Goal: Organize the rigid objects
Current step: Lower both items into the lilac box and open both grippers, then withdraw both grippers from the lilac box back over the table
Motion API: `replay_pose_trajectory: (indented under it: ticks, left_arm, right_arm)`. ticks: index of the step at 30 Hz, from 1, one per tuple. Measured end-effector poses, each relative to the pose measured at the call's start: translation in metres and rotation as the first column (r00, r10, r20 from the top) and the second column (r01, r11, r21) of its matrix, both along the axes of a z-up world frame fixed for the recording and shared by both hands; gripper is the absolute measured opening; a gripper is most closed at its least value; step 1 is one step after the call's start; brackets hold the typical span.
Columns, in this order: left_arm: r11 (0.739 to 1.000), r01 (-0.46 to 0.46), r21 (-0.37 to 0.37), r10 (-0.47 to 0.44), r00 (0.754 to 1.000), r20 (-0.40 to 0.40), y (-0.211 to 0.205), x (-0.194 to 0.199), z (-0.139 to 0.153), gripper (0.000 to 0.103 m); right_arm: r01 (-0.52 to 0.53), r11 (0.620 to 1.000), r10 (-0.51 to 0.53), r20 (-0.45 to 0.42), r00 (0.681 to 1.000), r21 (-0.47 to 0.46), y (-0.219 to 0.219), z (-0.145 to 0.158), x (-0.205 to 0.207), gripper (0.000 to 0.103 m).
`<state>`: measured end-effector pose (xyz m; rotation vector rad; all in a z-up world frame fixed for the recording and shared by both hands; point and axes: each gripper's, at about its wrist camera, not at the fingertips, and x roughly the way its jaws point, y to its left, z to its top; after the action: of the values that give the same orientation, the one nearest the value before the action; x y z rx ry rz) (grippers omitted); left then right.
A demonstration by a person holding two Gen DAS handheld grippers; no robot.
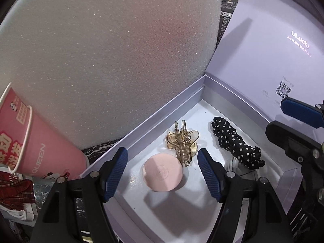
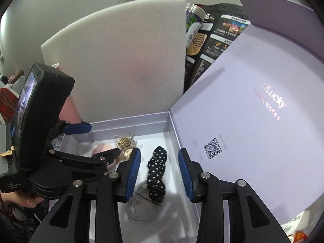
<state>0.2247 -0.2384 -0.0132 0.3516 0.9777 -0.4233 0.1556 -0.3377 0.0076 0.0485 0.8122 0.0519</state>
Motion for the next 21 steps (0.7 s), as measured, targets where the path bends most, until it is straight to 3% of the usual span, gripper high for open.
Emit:
replay_pose_trajectory:
  ticks: [6, 13, 14, 16, 21]
  left_arm:
    - [0.999, -0.024, -0.022, 0.025, 0.999, 0.027, 0.01, -0.011, 0.021, 0.071]
    - [0.998, -0.057, -0.04, 0.059, 0.997, 0.056, 0.034, -0.031, 0.044, 0.072]
    - [0.997, -0.063, -0.046, 0.066, 0.996, 0.059, 0.038, -0.033, 0.048, 0.075]
    - [0.996, -0.07, -0.06, 0.075, 0.995, 0.072, 0.045, -0.037, 0.055, 0.103]
    - [0.993, -0.084, -0.088, 0.092, 0.991, 0.093, 0.061, -0.048, 0.071, 0.103]
  right_arm:
    - [-0.018, 1.0, 0.018, 0.037, 0.999, -0.001, 0.005, 0.014, -0.01, 0.041]
    - [-0.035, 0.999, 0.034, 0.08, 0.996, 0.005, 0.01, 0.031, -0.022, 0.053]
    - [-0.036, 0.999, 0.035, 0.087, 0.996, 0.005, 0.011, 0.034, -0.024, 0.055]
    - [-0.038, 0.999, 0.037, 0.1, 0.994, 0.007, 0.011, 0.037, -0.027, 0.061]
    - [-0.034, 0.999, 0.033, 0.125, 0.992, 0.008, 0.011, 0.047, -0.035, 0.068]
